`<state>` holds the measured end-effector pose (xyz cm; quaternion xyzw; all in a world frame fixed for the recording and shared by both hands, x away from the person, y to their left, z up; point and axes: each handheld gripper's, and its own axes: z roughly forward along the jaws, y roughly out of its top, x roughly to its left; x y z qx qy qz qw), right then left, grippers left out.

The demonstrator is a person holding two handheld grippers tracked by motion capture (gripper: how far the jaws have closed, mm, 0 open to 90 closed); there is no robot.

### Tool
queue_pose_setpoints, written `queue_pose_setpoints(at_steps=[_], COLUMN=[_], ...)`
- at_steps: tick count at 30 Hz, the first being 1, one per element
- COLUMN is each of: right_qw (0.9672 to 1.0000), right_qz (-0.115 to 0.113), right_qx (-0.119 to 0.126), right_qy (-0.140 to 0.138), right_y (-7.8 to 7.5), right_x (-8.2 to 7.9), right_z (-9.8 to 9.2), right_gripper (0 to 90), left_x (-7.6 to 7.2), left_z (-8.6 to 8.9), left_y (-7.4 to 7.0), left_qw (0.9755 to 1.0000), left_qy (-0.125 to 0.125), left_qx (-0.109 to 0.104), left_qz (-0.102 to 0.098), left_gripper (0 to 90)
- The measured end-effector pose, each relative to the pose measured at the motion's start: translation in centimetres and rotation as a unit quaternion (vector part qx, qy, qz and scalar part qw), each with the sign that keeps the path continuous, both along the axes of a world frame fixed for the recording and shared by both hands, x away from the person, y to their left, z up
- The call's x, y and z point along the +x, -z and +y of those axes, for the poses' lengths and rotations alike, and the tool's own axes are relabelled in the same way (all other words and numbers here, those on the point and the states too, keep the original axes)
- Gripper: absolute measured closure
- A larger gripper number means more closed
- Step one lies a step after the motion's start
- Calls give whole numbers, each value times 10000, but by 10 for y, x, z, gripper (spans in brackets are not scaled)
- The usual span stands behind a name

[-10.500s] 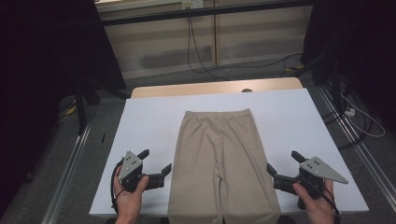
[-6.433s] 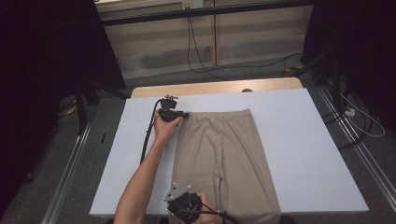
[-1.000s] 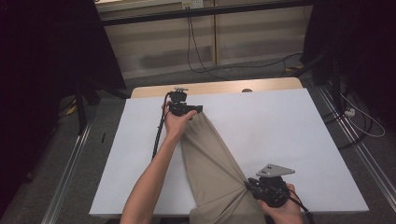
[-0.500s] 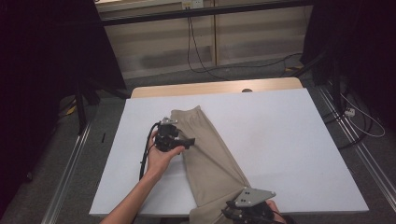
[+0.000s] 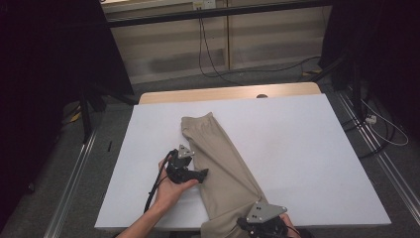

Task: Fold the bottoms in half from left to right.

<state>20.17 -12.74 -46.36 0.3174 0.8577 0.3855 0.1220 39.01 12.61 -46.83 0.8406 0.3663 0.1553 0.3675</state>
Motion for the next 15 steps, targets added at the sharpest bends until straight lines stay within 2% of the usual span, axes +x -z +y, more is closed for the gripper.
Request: queue_pose_setpoints(at_steps=[2,3,8,15], right_qw=[10000,9999,9994,9979], right_qz=[81,112,172,187], right_qx=[34,81,179,149], right_qy=[27,63,259,594], right_y=[-2,-3,-6,-6], right_x=[-2,-4,-13,-22], right_z=[-6,-10,-32,-62], right_gripper=[900,900,900,900], left_x=[0,0,1,2], left_z=[1,0,0,1], left_y=[0,0,0,0], left_qw=[10000,10000,10000,10000], left_qy=[44,7,14,34], left_qx=[57,-2,22,36], left_qz=[-19,-7,-12,-24], left_gripper=[122,122,121,120])
